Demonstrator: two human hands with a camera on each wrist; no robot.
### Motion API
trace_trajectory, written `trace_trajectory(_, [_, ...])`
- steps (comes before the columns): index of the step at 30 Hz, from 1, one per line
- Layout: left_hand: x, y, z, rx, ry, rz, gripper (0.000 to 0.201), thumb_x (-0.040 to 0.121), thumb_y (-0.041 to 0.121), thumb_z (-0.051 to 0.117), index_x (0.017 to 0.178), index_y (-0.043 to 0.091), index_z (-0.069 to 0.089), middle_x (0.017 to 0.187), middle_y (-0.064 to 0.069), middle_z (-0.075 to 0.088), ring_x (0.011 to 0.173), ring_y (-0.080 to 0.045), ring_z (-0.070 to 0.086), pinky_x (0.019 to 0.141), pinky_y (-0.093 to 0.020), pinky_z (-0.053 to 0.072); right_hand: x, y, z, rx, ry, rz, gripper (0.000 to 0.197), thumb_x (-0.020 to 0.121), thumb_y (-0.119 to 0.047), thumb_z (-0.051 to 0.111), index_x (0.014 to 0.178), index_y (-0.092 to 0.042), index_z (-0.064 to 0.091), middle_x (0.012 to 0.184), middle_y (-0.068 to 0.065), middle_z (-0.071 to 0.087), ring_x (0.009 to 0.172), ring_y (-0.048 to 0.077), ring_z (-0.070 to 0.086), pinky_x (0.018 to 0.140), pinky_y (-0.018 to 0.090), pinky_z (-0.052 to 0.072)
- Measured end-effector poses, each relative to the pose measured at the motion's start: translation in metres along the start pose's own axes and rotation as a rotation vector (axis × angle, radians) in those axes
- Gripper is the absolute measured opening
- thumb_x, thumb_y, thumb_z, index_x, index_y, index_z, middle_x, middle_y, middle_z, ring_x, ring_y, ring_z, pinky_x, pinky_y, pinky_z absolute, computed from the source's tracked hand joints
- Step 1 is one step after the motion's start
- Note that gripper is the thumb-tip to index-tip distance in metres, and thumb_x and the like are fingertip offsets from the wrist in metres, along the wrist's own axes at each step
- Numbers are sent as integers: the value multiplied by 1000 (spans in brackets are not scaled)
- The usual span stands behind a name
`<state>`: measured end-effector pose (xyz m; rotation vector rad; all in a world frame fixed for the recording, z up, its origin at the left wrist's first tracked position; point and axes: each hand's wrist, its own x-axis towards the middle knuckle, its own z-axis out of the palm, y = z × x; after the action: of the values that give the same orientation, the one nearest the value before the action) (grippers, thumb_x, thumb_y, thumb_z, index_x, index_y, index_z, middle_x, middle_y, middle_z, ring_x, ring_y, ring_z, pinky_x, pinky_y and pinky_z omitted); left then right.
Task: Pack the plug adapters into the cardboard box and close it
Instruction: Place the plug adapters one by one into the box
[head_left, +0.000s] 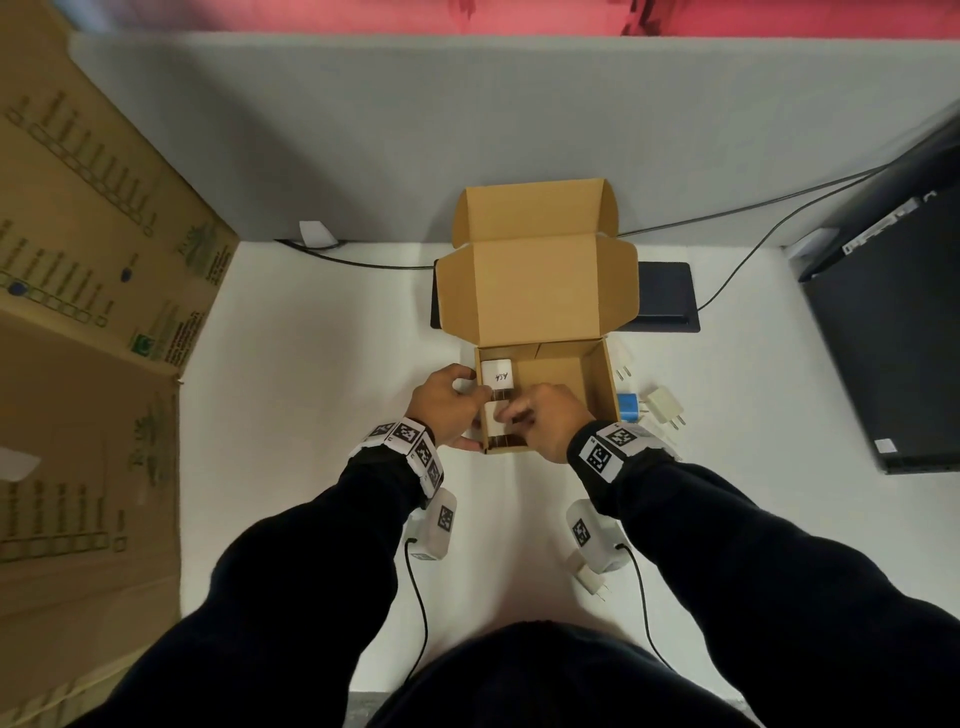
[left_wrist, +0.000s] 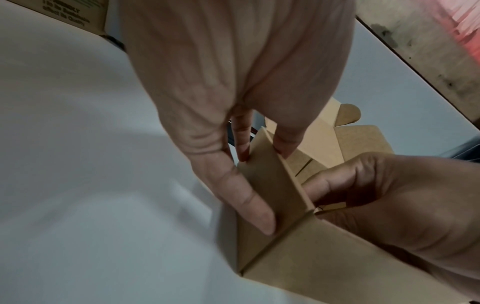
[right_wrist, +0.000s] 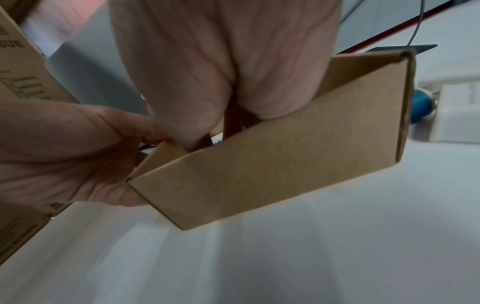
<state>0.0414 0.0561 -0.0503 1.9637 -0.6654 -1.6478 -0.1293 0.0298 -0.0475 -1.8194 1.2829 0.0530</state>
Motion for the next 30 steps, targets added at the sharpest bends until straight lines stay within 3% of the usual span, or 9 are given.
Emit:
trace_trajectory(2, [-2,2,1,11,14,-2,40,88,26,70,126,24,60,106,-18,75,84,-33,78,65,-57,65,-2,0,-3,-39,-15,-15,33,91,3,59,111,-18,75,120,0,68,101,13,60,91,20,45])
trace_trajectory(6, [-5,7,6,70,71,-14,42,86,29,68,127,26,60,116,-15,70,94,-32,74,57,-53,65,-9,1,-17,-73,28,-95,30,95,-6,54,114,-20,73,116,4,70,102,20,62,95,30,48])
trace_trajectory(9, [-9,12,13,183,139,-5,56,86,34,71,137,27,52,124,-11,63,106,-32,68,59,-51,65,-20,4,-36,6,313,-240,20,92,-10,59,103,-17,74,97,1,72,85,14,62,83,30,52])
trace_trajectory(11, [-11,11,18,297,163,28,69,82,39,78,140,23,45,120,-8,58,103,-31,64,64,-49,66,-27,16,-50,47,577,-295,17,88,-8,63,101,-13,74,89,1,68,75,12,59,75,20,49])
trace_trajectory(14, [-10,11,25,368,180,-13,70,78,32,84,132,19,41,120,-9,52,86,-28,63,65,-50,66,-34,47,-67,18,771,-162,17,85,-7,64,99,-14,71,87,1,60,69,12,54,65,6,37])
trace_trajectory(17, [-9,14,28,393,168,-44,59,77,22,85,123,15,48,119,-12,52,80,-30,65,65,-53,65,-39,83,-68,-82,596,18,18,81,-7,66,97,-15,69,95,3,59,85,23,58,74,23,42])
trace_trajectory(22, [-7,20,29,389,132,-51,46,81,16,83,118,14,56,115,-9,57,93,-33,67,67,-52,65,-45,108,-53,-333,195,40,36,83,-20,64,118,-26,64,122,1,57,112,28,45,93,46,45])
trace_trajectory(26, [-5,21,28,343,94,-82,45,84,10,79,121,14,54,118,-7,54,85,-27,63,67,-52,66,-37,107,-50,-441,221,55,22,91,-21,57,112,-24,62,113,2,60,108,28,45,86,41,40])
trace_trajectory(30, [-4,23,28,314,107,-102,40,83,13,76,116,14,54,116,-8,55,82,-22,60,63,-50,66,-38,109,-53,-86,569,42,25,91,-19,64,117,-16,61,109,7,62,102,28,53,85,36,45])
